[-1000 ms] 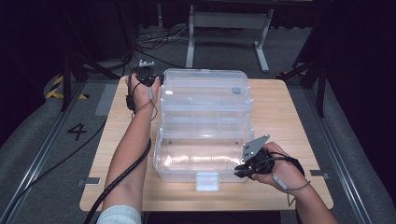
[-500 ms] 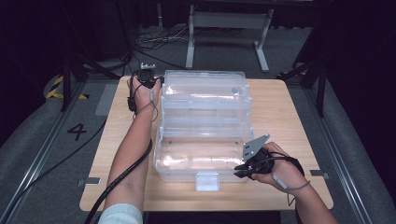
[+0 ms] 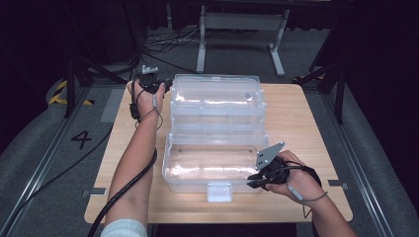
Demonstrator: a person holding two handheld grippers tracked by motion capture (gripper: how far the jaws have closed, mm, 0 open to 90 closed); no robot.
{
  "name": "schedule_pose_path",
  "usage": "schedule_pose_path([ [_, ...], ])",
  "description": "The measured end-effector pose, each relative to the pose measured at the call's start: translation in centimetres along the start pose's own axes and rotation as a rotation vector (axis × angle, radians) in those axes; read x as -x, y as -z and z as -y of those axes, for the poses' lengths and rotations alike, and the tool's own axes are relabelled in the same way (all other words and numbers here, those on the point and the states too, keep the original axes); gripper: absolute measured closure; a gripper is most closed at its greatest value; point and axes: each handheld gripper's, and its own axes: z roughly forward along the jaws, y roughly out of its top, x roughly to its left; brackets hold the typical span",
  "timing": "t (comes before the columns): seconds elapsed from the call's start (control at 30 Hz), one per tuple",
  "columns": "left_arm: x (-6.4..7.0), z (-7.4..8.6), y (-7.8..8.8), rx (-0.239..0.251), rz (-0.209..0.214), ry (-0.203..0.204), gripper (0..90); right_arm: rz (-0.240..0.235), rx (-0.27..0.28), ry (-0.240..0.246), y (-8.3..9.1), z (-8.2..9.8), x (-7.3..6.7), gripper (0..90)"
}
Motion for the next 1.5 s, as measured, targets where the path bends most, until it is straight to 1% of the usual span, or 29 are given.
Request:
schedule_pose_path([
  [0.03, -0.1, -0.1, 0.4, 0.010, -0.002, -0.005, 64.8, -0.001, 0.002, -0.001, 0.0, 0.0, 0.0, 78.2],
  [0.07, -0.1, -0.1, 0.4, 0.010, -0.002, -0.005, 64.0, -0.002, 0.004, -0.003, -0.1, 0.0, 0.0, 77.4],
  [0.1, -0.1, -0.3, 0.9, 0.015, 0.000, -0.010, 64.0, -0.002, 0.004, -0.003, -0.1, 0.0, 0.0, 77.4],
  [0.13, -0.1, -0.4, 1.5, 0.030, 0.003, -0.011, 62.8, -0.003, 0.008, -0.004, -0.1, -0.1, -0.1, 76.5],
  [0.17, 0.0, -0.5, 2.1, 0.039, 0.001, -0.021, 62.2, -0.001, 0.015, -0.015, -0.1, -0.2, -0.1, 76.0],
  [0.2, 0.0, -0.6, 2.7, 0.046, -0.003, -0.027, 61.5, 0.000, 0.020, -0.012, 0.0, -0.4, -0.2, 74.7],
  [0.27, 0.0, -0.7, 4.0, 0.066, 0.011, -0.031, 60.7, -0.002, 0.021, -0.006, 0.1, -0.4, -0.2, 73.6],
  [0.33, 0.3, -0.8, 5.6, 0.081, 0.009, -0.041, 60.2, -0.006, 0.038, -0.009, 0.2, -0.4, -0.1, 72.0],
  [0.43, 0.8, -0.6, 7.6, 0.098, 0.024, -0.061, 59.5, -0.003, 0.068, -0.023, 0.8, -0.4, 0.1, 70.6],
  [0.5, 1.6, -0.2, 9.2, 0.098, 0.030, -0.095, 59.2, 0.005, 0.087, -0.038, 1.3, -0.3, 0.3, 70.3],
  [0.53, 1.8, 0.1, 9.9, 0.099, 0.036, -0.099, 57.9, 0.008, 0.101, -0.046, 1.7, -0.2, 0.5, 70.1],
  [0.63, 2.4, 0.9, 11.7, 0.098, 0.053, -0.105, 58.2, 0.023, 0.123, -0.066, 2.5, 0.1, 0.8, 69.8],
  [0.67, 2.7, 1.2, 12.2, 0.099, 0.060, -0.100, 58.0, 0.026, 0.132, -0.072, 2.7, 0.1, 0.9, 69.8],
  [0.77, 3.3, 2.2, 13.7, 0.097, 0.079, -0.096, 58.2, 0.041, 0.163, -0.097, 3.5, 0.3, 1.4, 69.6],
  [0.8, 3.4, 2.5, 14.1, 0.098, 0.079, -0.098, 58.1, 0.049, 0.172, -0.103, 3.7, 0.4, 1.6, 69.7],
  [0.87, 3.6, 3.0, 14.8, 0.104, 0.074, -0.098, 57.6, 0.055, 0.188, -0.118, 4.2, 0.4, 1.9, 69.8],
  [0.9, 3.6, 3.0, 14.8, 0.104, 0.074, -0.098, 57.7, 0.063, 0.192, -0.126, 4.5, 0.4, 2.0, 69.7],
  [0.93, 3.6, 3.5, 15.5, 0.121, 0.076, -0.078, 57.9, 0.069, 0.196, -0.135, 4.8, 0.4, 2.2, 69.7],
  [1.03, 3.6, 3.4, 15.9, 0.109, 0.078, -0.087, 57.5, 0.082, 0.207, -0.148, 5.3, 0.5, 2.5, 69.7],
  [1.07, 3.6, 3.5, 16.1, 0.118, 0.078, -0.082, 57.5, 0.090, 0.214, -0.156, 5.7, 0.5, 2.7, 69.7],
  [1.13, 3.5, 3.5, 16.5, 0.122, 0.059, -0.088, 57.5, 0.105, 0.226, -0.174, 6.2, 0.6, 3.1, 69.7],
  [1.2, 3.4, 3.5, 16.7, 0.127, 0.059, -0.086, 57.6, 0.120, 0.235, -0.193, 6.7, 0.8, 3.4, 69.7],
  [1.4, 3.6, 3.5, 16.9, 0.127, 0.054, -0.085, 57.5, 0.146, 0.233, -0.220, 7.7, 1.1, 4.1, 69.7],
  [1.5, 3.8, 3.5, 17.1, 0.132, 0.054, -0.090, 57.3, 0.166, 0.220, -0.242, 8.3, 1.4, 4.7, 69.7],
])
